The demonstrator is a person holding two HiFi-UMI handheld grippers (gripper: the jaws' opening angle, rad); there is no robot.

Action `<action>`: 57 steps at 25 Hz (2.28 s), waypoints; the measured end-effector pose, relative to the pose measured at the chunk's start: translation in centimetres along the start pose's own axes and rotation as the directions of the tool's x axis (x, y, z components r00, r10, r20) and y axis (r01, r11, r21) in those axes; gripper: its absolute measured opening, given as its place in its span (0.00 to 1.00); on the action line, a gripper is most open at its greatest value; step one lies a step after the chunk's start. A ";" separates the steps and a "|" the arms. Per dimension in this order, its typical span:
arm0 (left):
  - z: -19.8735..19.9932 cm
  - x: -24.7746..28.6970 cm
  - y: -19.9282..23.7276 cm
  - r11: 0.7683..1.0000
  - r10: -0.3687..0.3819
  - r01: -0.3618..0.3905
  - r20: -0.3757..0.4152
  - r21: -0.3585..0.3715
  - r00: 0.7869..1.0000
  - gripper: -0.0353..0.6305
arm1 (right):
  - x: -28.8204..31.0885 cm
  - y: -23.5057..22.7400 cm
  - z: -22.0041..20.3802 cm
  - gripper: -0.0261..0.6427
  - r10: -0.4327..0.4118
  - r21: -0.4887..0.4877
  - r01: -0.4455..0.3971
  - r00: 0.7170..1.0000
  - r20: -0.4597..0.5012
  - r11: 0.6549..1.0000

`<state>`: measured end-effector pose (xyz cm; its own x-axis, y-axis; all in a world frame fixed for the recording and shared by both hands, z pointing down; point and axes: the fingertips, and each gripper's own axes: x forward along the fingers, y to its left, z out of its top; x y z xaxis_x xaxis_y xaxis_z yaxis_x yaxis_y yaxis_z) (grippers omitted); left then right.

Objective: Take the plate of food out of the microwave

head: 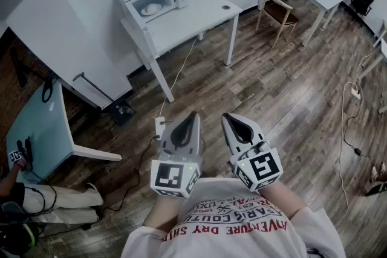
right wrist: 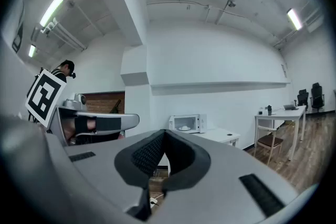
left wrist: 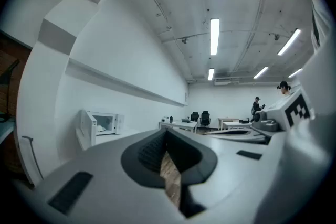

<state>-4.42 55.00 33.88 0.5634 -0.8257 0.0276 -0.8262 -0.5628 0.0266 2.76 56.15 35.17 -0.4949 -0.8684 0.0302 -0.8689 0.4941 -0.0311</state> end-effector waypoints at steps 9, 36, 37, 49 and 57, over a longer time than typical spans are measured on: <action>-0.6 0.1 -0.4 1.000 -0.005 0.005 -0.016 -0.007 1.000 0.06 | -0.3 -0.2 -0.2 0.06 -0.005 0.026 0.005 1.000 0.014 1.000; -3.3 13.4 2.6 0.998 -0.059 0.057 -0.089 -0.025 0.994 0.06 | 7.5 -10.5 -1.5 0.06 -0.089 0.005 0.089 0.996 0.012 0.996; -3.3 14.7 3.4 0.998 -0.060 0.057 -0.090 -0.031 0.994 0.06 | 8.6 -11.4 -1.3 0.06 -0.094 0.001 0.094 0.996 0.010 0.996; -1.1 29.4 15.4 0.997 -0.028 0.020 -0.091 -0.078 0.995 0.06 | 25.7 -19.1 1.4 0.06 -0.037 0.019 0.037 0.999 -0.022 0.999; -1.3 34.4 22.3 0.994 0.064 -0.073 -0.111 -0.077 0.992 0.06 | 34.8 -22.1 2.2 0.06 0.035 -0.002 -0.035 0.999 -0.016 0.999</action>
<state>-3.40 14.11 36.70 0.5067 -0.8507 0.1401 -0.8620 -0.4968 0.1009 4.77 14.96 34.75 -0.5254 -0.8497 0.0452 -0.8509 0.5245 -0.0301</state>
